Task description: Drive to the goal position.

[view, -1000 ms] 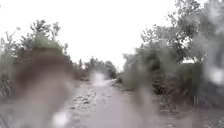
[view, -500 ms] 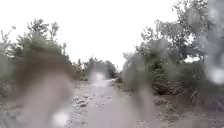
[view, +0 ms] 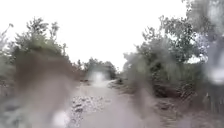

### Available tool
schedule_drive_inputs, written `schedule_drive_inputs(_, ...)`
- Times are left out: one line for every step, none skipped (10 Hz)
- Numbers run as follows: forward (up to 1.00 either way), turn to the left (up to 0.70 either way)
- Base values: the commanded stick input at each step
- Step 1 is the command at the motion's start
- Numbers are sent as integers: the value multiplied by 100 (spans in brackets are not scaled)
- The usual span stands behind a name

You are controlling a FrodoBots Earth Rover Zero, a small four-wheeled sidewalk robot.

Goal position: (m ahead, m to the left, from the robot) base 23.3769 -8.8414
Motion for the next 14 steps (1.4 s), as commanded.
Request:
schedule_drive_inputs(45,0)
schedule_drive_inputs(45,0)
schedule_drive_inputs(45,0)
schedule_drive_inputs(45,0)
schedule_drive_inputs(45,0)
schedule_drive_inputs(45,0)
schedule_drive_inputs(45,0)
schedule_drive_inputs(45,0)
schedule_drive_inputs(45,0)
schedule_drive_inputs(45,0)
schedule_drive_inputs(45,0)
schedule_drive_inputs(45,0)
schedule_drive_inputs(45,0)
schedule_drive_inputs(45,0)
